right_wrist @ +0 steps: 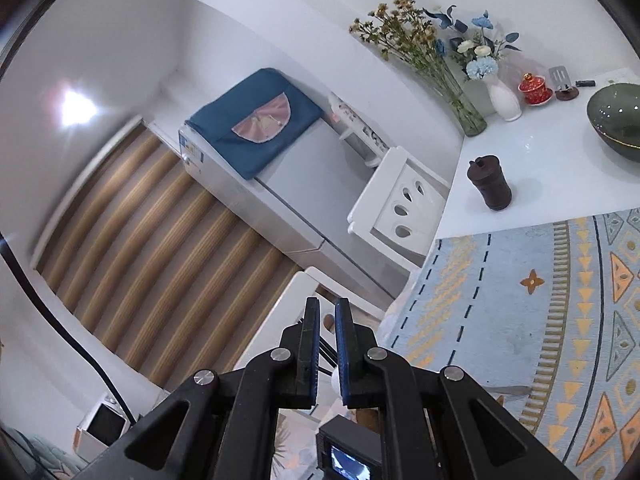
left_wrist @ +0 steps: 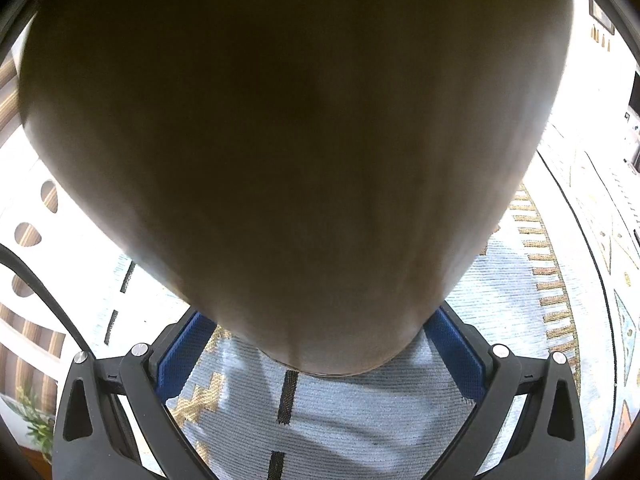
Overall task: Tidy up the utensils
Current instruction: 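Lower the fork into the cup and open the right gripper, then move the right gripper to the second silver fork and grasp it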
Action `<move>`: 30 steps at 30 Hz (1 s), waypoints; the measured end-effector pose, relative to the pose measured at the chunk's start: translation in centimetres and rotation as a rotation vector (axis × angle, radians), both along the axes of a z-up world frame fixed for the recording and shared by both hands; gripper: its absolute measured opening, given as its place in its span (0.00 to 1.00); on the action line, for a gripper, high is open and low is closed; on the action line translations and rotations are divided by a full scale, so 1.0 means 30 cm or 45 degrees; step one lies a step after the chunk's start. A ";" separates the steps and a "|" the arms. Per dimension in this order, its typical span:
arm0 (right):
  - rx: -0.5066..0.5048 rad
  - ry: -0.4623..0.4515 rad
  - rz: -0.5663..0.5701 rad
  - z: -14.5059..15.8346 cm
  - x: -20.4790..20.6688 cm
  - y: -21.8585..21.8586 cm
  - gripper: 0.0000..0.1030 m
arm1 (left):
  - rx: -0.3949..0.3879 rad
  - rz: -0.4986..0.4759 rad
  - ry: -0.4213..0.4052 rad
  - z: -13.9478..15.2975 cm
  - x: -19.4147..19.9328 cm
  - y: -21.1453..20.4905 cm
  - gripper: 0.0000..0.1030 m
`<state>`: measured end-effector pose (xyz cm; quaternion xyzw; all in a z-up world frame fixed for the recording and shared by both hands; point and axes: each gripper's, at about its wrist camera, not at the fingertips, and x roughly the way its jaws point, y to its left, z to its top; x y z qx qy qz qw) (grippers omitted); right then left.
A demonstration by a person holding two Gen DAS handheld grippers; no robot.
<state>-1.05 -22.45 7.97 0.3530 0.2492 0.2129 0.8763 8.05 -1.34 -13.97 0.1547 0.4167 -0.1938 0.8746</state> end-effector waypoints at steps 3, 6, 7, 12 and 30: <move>-0.153 0.167 -0.070 -0.080 0.012 -0.046 0.10 | 0.000 0.000 0.000 -0.001 0.006 0.008 1.00; -0.199 0.331 -0.022 -0.208 0.034 -0.096 0.30 | 0.000 0.000 0.000 -0.001 0.007 0.008 1.00; -0.207 0.379 0.002 -0.255 0.049 -0.110 0.36 | 0.000 0.000 0.000 -0.001 0.006 0.008 1.00; -0.334 0.547 0.170 -0.436 0.130 -0.123 0.44 | 0.000 0.001 0.000 -0.001 0.006 0.008 1.00; -1.247 0.294 0.703 -0.719 0.351 0.176 0.16 | 0.013 0.003 -0.007 -0.005 0.010 0.007 1.00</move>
